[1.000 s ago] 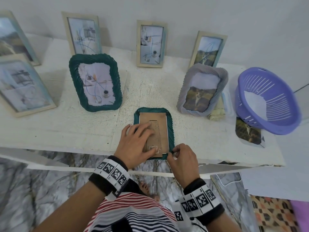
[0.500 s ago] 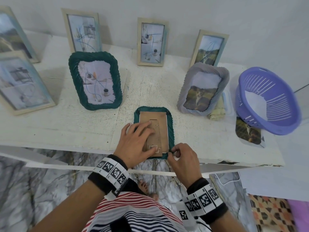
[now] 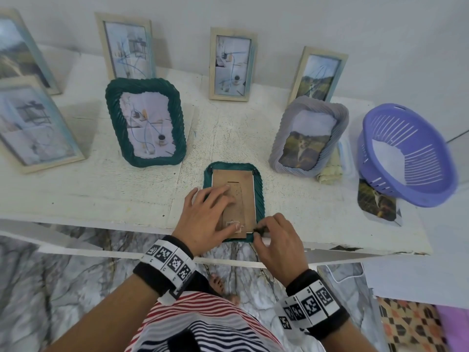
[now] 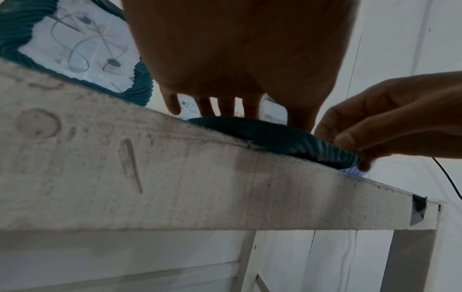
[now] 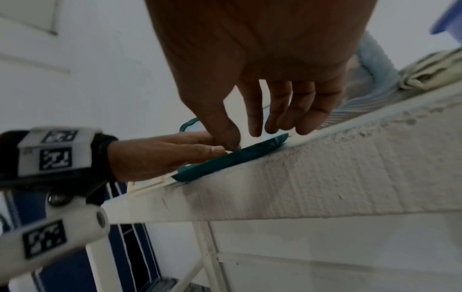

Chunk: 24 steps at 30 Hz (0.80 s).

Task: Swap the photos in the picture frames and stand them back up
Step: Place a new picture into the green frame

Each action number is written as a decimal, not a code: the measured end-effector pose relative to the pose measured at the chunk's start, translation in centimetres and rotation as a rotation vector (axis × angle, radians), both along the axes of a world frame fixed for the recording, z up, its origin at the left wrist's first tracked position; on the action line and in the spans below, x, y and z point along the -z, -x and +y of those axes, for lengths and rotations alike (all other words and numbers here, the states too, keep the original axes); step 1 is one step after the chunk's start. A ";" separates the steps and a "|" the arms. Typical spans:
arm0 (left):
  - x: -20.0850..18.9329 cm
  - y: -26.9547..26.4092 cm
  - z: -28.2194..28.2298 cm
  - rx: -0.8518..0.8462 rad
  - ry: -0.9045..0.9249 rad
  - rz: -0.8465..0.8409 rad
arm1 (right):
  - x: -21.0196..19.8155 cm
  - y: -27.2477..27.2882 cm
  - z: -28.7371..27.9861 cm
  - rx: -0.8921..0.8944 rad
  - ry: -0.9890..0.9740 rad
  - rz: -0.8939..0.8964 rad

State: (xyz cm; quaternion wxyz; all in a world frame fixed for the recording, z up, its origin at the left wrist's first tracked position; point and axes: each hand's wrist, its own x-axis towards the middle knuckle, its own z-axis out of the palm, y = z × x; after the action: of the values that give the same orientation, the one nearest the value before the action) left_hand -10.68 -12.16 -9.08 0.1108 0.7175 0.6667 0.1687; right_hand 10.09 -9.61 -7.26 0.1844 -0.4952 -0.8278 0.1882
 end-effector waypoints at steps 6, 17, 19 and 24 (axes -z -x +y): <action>0.2 1.4 -0.6 0.089 -0.019 -0.190 | -0.7 0.8 0.2 -0.224 -0.079 -0.143; -0.8 2.7 -5.5 -0.109 -0.074 -0.204 | 0.0 0.9 0.3 -0.230 -0.108 -0.126; -0.8 2.5 -5.5 -0.136 -0.075 -0.220 | 0.2 1.2 0.3 -0.222 -0.119 -0.125; -0.7 2.3 -5.4 -0.211 -0.011 -0.390 | 0.3 1.2 0.0 -0.204 -0.131 -0.130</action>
State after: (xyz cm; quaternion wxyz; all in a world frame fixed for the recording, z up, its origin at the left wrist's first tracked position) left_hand -12.97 -17.56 -8.37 0.2155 0.5981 0.7031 0.3185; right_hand 8.85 -9.62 -7.51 0.1419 -0.4065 -0.8947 0.1192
